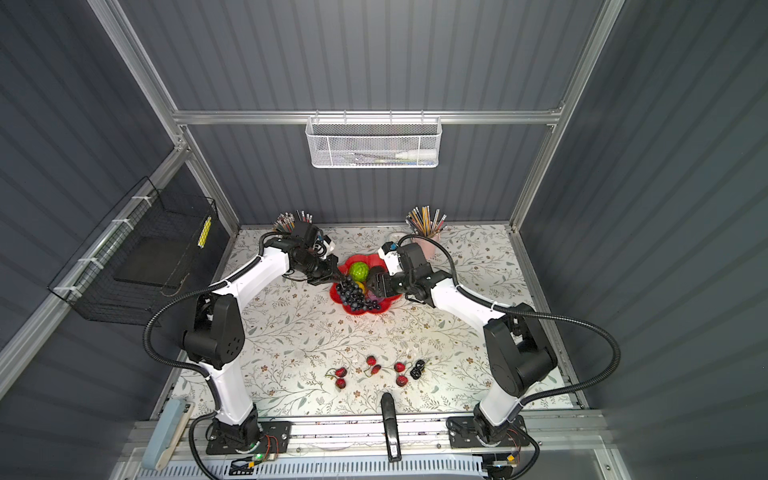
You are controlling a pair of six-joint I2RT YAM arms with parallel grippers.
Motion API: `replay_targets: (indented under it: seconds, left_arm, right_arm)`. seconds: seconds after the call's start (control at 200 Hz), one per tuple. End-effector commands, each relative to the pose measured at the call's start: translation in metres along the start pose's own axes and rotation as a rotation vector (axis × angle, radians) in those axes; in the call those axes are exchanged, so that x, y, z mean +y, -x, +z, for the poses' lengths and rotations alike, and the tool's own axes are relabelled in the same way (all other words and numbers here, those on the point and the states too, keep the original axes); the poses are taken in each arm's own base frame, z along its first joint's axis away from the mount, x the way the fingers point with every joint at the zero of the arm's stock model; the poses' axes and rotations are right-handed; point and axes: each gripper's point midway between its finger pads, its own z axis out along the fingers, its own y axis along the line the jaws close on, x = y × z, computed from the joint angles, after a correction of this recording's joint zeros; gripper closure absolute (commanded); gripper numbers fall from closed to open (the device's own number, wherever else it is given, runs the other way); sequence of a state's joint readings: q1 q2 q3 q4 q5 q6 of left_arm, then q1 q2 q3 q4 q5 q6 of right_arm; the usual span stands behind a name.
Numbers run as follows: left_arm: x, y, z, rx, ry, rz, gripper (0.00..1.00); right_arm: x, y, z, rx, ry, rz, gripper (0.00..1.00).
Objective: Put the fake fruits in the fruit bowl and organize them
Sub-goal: 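Lower the grapes into the bowl beside the lemon and open the left gripper, then raise the left gripper away from the bowl while the right gripper draws back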
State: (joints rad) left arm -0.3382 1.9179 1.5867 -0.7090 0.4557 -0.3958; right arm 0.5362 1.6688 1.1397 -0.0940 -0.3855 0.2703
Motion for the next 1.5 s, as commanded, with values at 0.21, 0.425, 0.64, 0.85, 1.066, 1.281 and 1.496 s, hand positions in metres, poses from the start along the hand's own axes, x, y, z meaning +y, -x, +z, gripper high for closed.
replay_targets:
  seconds: [0.21,0.425,0.64,0.85,1.066,1.281,1.496]
  left_arm:
    - [0.005,0.018,0.009,-0.007,-0.016,0.031,0.73]
    - [0.003,0.025,0.013,-0.007,-0.028,0.043,0.55]
    - [0.004,0.033,0.027,-0.003,-0.056,0.048,0.46]
    - [0.008,0.035,0.008,-0.045,0.024,0.079,0.38]
    - [0.016,0.024,-0.029,-0.097,0.15,0.117,0.31]
    - [0.007,-0.005,-0.058,-0.133,0.145,0.1,0.33]
    - [0.01,-0.056,-0.057,-0.185,0.184,0.08,0.35]
  right_arm:
    - [0.013,-0.012,0.02,0.048,0.055,0.006,0.35]
    - [0.024,-0.009,0.01,0.051,0.078,0.008,0.35]
    - [0.032,-0.002,-0.01,0.026,0.059,-0.003,0.35]
    - [0.033,-0.003,-0.035,0.005,0.021,-0.015,0.34]
    - [0.024,-0.014,-0.057,-0.007,-0.01,0.026,0.33]
    - [0.004,-0.035,-0.082,0.028,-0.114,0.084,0.33]
    - [-0.021,-0.107,-0.095,0.147,-0.224,0.24,0.33]
